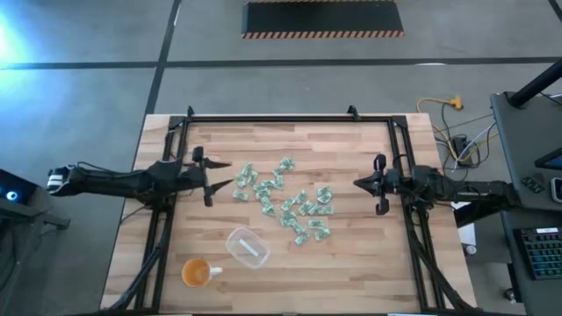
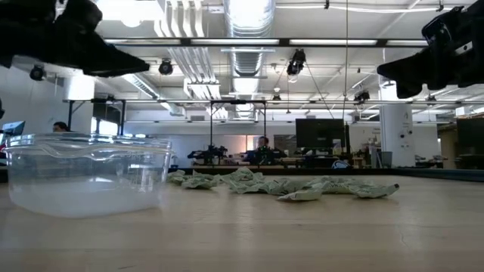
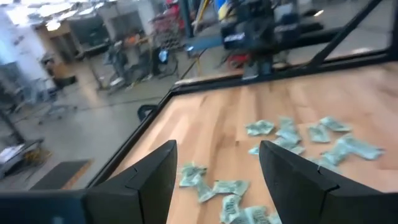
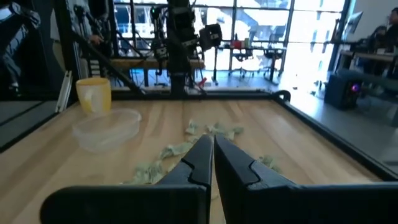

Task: Pick and place Stevia / Truvia into bins
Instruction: Put the stevia packet into the transparent container

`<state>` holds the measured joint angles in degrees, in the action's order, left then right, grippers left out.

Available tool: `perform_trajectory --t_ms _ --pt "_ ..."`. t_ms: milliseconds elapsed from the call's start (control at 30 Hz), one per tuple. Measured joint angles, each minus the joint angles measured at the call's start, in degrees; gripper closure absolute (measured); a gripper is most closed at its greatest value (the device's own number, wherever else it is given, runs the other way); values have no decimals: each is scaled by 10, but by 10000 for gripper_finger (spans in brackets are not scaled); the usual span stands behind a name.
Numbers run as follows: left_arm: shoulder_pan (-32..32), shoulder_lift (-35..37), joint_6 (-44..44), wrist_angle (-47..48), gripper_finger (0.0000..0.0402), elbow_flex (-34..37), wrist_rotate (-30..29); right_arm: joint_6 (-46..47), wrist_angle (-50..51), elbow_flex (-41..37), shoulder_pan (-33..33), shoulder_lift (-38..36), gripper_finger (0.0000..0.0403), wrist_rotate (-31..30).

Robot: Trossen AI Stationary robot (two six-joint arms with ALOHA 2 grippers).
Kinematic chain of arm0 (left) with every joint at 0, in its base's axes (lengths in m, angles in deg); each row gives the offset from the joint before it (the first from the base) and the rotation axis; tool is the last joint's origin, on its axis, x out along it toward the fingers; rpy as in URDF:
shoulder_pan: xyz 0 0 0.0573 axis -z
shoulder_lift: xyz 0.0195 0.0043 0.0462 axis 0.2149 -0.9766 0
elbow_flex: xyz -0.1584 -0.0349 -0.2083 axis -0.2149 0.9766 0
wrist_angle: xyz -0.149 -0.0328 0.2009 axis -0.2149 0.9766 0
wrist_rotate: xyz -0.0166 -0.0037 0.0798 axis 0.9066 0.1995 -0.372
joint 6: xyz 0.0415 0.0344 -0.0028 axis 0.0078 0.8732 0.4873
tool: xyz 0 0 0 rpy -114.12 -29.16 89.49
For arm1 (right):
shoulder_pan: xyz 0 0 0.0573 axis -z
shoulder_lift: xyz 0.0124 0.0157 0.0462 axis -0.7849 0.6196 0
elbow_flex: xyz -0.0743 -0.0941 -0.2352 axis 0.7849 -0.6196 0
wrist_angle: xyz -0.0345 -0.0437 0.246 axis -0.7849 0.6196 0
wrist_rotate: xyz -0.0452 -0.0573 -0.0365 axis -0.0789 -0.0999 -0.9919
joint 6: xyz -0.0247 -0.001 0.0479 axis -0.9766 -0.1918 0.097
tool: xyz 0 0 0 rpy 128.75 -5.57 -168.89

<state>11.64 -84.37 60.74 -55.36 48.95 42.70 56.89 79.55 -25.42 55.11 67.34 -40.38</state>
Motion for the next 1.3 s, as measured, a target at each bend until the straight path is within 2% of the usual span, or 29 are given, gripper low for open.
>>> perform_trajectory --t_ms 200,333,467,600,933,1200,1300 --pt "-1 -158 -51 26 189 -55 -99 -29 -35 0 0 0 394 0" --pt "-1 -242 -69 47 189 -95 -101 -35 -51 0 0 0 394 6" --pt "-13 -295 -131 158 189 -151 -102 -37 -57 0 0 2 394 7" --pt "-26 -318 -201 246 189 -188 -104 -26 -64 0 0 3 394 7" --pt "-57 -315 -234 257 189 -180 -94 -9 -70 0 0 4 369 18" --pt "-116 -308 -263 268 189 -169 -10 21 -68 0 0 11 356 20" --pt "-134 -309 -262 267 189 -168 3 21 -68 0 0 12 348 20"
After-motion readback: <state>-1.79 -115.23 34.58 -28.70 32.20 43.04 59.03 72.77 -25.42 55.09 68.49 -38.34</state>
